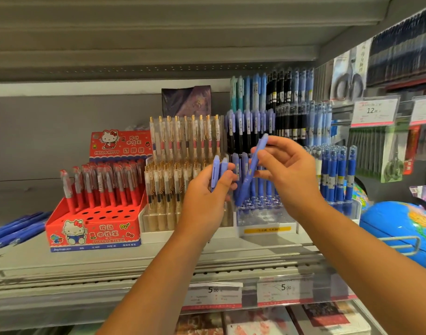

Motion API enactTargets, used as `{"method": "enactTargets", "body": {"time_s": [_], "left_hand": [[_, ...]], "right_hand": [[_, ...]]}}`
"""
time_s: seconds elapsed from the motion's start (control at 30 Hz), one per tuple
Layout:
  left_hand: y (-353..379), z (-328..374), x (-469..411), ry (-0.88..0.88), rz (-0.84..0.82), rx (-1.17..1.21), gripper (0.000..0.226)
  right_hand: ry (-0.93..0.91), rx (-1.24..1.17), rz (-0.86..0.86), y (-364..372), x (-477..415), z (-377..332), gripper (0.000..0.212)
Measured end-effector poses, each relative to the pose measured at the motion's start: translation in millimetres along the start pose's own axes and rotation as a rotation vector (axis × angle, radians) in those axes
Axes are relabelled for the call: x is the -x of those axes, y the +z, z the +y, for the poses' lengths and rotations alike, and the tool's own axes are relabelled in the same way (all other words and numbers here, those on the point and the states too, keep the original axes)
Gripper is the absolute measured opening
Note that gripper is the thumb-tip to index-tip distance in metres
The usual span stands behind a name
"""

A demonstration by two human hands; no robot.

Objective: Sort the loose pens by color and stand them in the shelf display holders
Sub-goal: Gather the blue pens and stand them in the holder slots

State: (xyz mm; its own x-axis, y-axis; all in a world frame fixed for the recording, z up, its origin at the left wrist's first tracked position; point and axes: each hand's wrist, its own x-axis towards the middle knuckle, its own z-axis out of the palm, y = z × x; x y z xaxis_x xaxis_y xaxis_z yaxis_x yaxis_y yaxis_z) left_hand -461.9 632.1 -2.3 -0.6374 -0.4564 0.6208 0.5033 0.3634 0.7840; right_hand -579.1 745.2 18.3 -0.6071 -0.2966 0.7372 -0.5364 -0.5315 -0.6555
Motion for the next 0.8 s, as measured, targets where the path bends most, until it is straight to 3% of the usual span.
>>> {"method": "enactTargets", "body": {"time_s": [0.13,0.37,0.6,0.7,0.8], "left_hand": [[-0.7,0.7,1.0,0.003,-0.004,0.037,0.017],[-1.5,-0.3,-1.4,-0.018,0.016,0.002,0.018],[-2.9,0.9,1.6,-0.09,0.01,0.206,0.012],[-0.6,1.6,1.7,-0.114,0.031,0.159,0.022],[1.5,0.4,0.7,-0.094,0.024,0.041,0.016]], "right_hand": [[-0.105,0.177,0.123,-8.0,-7.1,6.3,0.025],[-0.166,0.47,0.182,-10.5,-16.0,15.8,0.026],[-0.042,0.598,0.102,-16.1,-21.7,24.0,0.022],[0.03,0.803,-0.053,-15.1,-23.2,29.6,0.023],[0.069,0.838,-0.075,-13.8,-23.6,31.1,0.022]]}}
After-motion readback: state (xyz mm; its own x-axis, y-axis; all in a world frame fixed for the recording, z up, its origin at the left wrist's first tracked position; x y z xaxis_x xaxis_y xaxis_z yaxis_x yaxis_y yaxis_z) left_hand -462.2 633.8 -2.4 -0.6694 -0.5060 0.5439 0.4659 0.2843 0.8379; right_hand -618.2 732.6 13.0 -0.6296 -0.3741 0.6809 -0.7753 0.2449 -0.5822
